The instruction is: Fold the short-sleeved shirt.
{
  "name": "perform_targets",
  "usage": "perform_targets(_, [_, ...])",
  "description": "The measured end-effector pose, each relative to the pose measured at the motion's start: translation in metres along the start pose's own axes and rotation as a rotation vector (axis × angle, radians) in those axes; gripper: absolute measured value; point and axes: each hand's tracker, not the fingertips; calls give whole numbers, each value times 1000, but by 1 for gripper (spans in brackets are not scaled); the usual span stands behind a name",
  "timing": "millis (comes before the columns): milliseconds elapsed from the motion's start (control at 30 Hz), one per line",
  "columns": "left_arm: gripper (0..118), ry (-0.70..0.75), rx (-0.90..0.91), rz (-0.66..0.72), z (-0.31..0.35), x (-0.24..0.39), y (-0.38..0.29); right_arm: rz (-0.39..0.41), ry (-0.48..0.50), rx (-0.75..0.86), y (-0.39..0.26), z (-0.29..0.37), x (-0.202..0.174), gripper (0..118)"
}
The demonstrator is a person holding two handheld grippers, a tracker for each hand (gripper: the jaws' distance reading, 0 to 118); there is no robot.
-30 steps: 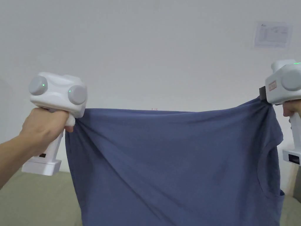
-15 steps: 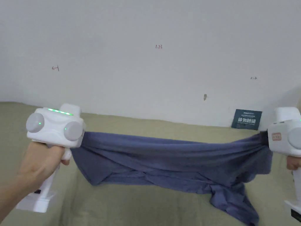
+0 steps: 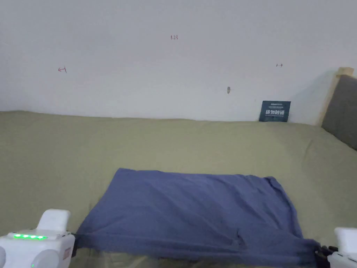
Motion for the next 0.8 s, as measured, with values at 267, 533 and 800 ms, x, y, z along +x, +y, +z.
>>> perform_targets(267, [1, -40, -53, 39, 65, -16, -99, 18, 29, -39, -87, 63, 8, 1])
perform_targets(533, [1, -44, -80, 44, 72, -21, -130, -43, 31, -89, -122, 75, 20, 1])
perform_targets(800, [2, -60, -93, 66, 68, -16, -133, -57, 24, -111, -128, 58, 16, 5])
